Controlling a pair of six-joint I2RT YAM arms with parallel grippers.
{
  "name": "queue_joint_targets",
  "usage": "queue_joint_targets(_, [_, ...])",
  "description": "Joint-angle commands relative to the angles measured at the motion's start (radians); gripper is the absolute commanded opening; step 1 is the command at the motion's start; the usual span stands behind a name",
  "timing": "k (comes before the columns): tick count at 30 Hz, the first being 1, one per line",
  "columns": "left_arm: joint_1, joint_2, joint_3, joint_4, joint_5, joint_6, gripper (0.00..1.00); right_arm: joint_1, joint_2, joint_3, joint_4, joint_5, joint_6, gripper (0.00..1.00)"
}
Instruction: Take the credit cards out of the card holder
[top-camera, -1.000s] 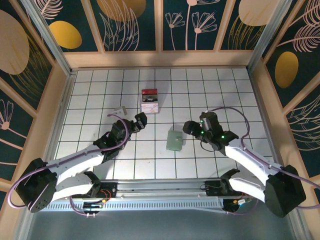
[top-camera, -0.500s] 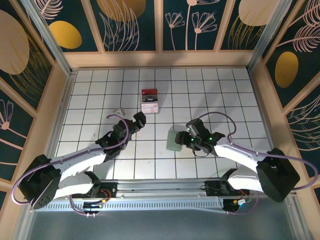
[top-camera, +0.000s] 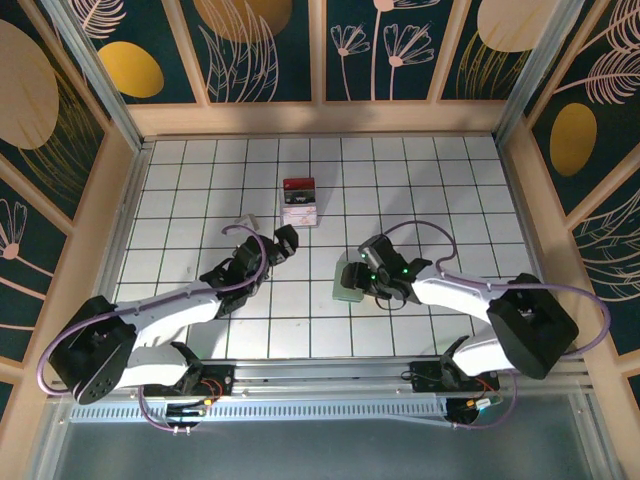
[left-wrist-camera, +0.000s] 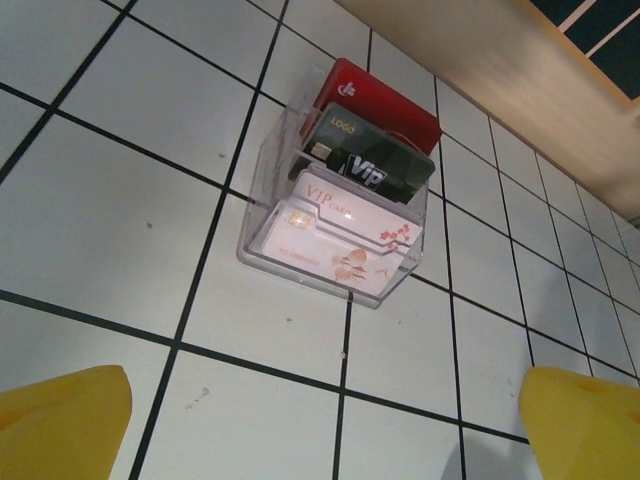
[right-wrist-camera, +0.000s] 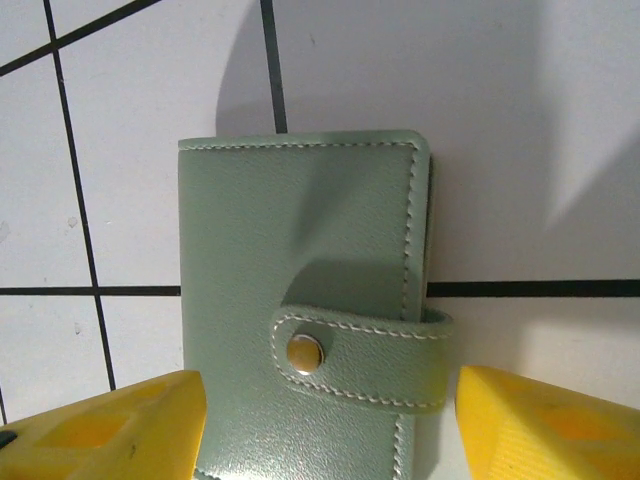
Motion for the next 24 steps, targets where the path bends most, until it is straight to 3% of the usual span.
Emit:
queue_joint_targets(1, [-0.002,0.028,0.037,0.006,0.043,-0.012,0.99,0.011,0.032,0.034,0.023,0.015,-0.025,0.67])
queue_joint_targets(10, [-0.002,0.072,0.063,-0.026,0.081,-0.028,0.99,0.022,0.118,0.064,-0.003,0.011,-0.025,0.66])
queue_joint_targets(20, [-0.002,0.075,0.071,-0.074,0.09,-0.053,0.99,0.063,0.137,0.09,-0.009,0.008,-0.019,0.43])
queue_joint_targets(24, [-0.001,0.074,0.093,-0.129,0.124,-0.068,0.99,0.063,0.103,0.089,0.018,-0.003,-0.019,0.4])
